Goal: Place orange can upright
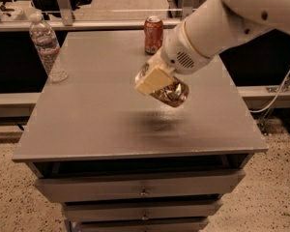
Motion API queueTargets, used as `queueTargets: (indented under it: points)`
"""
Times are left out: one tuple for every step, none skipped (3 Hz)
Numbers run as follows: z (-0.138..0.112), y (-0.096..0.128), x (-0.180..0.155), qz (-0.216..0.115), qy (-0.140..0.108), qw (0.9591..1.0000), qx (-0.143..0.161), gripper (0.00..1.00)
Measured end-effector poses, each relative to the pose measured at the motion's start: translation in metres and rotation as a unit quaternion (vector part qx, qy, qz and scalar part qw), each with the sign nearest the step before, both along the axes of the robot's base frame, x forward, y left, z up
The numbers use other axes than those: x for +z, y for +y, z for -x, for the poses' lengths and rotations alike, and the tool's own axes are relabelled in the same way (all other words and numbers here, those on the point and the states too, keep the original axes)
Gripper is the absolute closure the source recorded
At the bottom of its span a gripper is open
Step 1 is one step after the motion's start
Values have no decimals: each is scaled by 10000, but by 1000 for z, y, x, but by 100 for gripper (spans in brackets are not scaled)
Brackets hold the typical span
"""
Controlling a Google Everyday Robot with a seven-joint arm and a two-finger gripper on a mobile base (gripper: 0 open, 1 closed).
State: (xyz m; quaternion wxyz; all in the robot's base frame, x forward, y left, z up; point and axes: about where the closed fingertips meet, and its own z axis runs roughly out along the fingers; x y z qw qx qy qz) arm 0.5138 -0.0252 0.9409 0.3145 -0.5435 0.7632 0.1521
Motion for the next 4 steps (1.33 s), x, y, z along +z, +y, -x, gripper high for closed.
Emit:
queueTargets:
  points:
    - [-19,10,23,-1118,-237,9926,400,100]
    - [-26,22,32,-2314,-178,9703,683,100]
    - [-27,30,35,-3274,6,9414,814,100]
    - [-26,35,30,-3866,189,9180,865,100]
